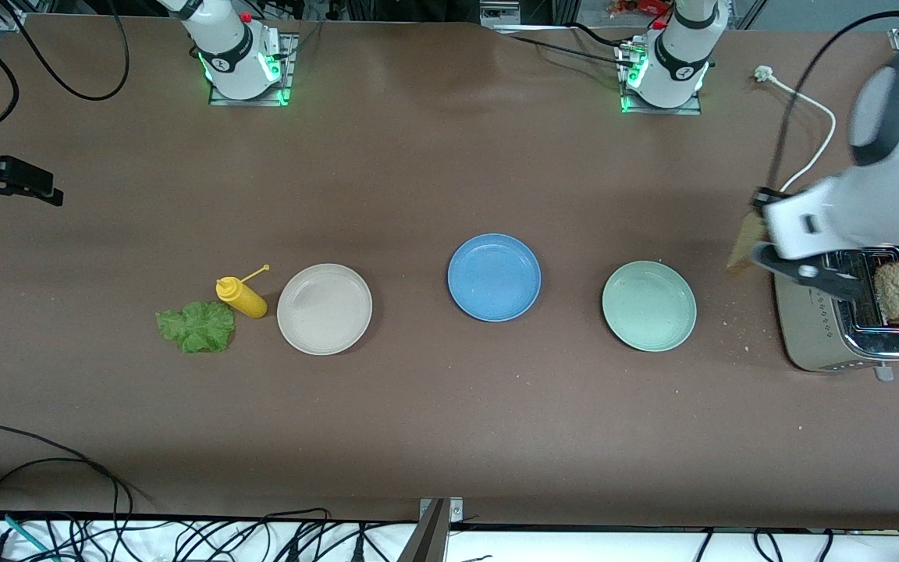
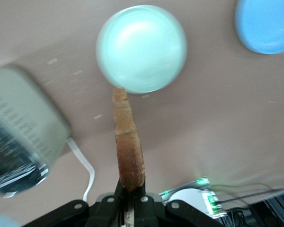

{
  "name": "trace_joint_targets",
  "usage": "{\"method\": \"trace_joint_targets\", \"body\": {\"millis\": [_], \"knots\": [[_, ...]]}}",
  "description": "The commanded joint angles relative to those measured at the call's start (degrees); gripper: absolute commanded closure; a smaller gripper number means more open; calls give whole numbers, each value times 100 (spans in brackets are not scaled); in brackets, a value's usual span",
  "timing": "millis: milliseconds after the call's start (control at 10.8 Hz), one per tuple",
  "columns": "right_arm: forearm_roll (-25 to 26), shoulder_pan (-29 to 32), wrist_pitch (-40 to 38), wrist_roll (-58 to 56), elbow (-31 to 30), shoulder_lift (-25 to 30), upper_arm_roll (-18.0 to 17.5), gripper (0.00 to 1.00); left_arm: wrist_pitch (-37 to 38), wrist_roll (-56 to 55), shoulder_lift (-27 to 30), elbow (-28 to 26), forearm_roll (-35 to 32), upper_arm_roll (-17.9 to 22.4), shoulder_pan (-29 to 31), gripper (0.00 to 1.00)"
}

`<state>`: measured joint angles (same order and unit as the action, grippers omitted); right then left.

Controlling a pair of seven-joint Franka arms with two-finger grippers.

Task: Make sandwich in blue plate with both arms
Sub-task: 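Grasp the toasted bread slice with the left gripper and lift it out, then carry the bread to the blue plate and open the left gripper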

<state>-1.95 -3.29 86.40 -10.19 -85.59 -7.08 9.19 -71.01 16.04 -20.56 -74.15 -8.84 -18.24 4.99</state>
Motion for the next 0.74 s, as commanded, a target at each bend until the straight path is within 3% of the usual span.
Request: {"method": "trace_joint_targets", "body": {"millis": [0,371,650], "knots": [[-7,4,323,-131,16,-257,4,0,-217,-135,-605,129,1144,-127,-576,100],[-7,-110,1008,-114,-80,-714,48,0,-1394,-197,-1616,111,3156,-127,-1113,100],[-7,-110,1546,-149,-335,-864,39,0,-2676,-136,-2057,24,3898,-127,-1333,100]]}}
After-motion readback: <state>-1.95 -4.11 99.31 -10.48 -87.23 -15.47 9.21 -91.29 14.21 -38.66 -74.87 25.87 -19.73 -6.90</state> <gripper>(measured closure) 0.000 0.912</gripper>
